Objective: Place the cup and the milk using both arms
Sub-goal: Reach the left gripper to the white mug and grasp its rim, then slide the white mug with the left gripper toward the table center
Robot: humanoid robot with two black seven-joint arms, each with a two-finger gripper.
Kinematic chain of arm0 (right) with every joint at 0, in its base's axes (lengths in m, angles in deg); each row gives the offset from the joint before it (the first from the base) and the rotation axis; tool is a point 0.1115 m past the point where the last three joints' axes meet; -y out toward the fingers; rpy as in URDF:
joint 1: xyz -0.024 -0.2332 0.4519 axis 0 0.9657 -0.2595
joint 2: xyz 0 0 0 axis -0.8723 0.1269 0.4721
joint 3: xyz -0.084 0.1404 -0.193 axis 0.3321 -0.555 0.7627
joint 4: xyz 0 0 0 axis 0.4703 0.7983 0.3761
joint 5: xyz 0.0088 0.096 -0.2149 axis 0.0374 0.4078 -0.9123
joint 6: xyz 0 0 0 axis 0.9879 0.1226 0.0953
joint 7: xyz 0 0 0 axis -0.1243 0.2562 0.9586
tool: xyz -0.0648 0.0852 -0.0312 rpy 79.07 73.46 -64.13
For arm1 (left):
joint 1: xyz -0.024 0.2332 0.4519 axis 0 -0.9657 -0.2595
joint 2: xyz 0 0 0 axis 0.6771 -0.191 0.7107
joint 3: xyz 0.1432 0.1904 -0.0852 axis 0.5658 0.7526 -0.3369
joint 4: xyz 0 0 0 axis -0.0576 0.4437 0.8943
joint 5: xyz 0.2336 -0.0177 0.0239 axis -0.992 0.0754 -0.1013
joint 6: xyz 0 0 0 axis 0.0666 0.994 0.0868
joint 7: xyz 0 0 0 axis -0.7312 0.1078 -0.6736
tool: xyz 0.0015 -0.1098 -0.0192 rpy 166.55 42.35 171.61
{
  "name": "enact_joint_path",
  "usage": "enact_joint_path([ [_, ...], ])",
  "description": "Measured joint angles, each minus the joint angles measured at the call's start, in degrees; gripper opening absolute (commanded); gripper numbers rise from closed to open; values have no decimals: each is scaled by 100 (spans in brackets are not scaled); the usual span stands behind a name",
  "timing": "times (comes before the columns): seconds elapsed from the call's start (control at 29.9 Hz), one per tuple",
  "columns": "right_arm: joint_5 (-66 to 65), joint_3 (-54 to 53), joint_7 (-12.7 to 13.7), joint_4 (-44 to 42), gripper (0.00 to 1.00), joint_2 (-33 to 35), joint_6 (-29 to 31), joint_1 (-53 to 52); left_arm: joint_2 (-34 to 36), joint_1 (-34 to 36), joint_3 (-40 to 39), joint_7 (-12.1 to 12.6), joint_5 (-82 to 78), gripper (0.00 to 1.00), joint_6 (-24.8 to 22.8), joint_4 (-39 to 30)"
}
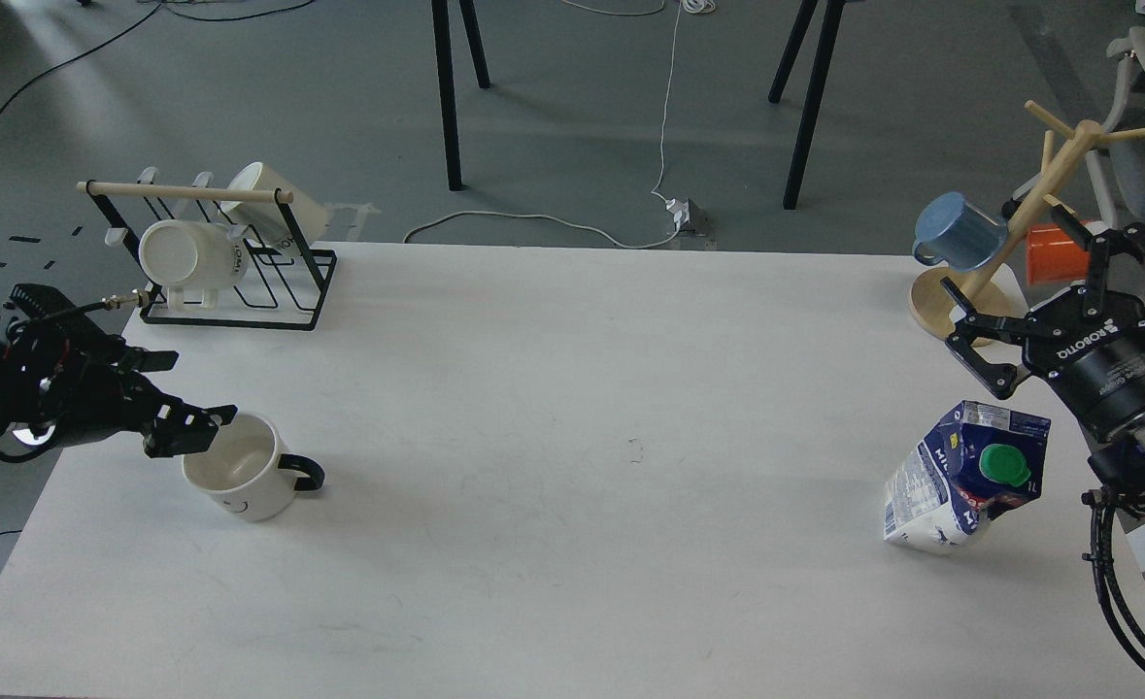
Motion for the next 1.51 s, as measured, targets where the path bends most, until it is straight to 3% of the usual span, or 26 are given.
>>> enact_joint_path([
  [0.5,0,-15,0,0,99,8,0,84,-430,-249,9,0,-13,96,187,675],
  [0.7,0,-32,0,-5,99,18,0,108,-443,-332,31,0,4,86,123,718],
  [0.8,0,-31,0,-8,99,18,0,113,-447,-392,33,0,8,69,99,716],
  [0.9,0,-30,0,-8,99,18,0,128,-448,-410,37,0,9,27,96,706],
  [1.0,0,-27,0,-8,99,18,0,148,-471,-416,38,1,9,16,117,705],
  [1.17,0,-25,0,-8,99,18,0,178,-585,-414,-17,-1,28,8,216,699],
  [1.3,0,-25,0,-15,99,18,0,221,-595,-377,13,0,31,8,232,695],
  [1.51,0,-35,0,-23,99,17,0,283,-543,-231,11,0,34,8,-226,445],
])
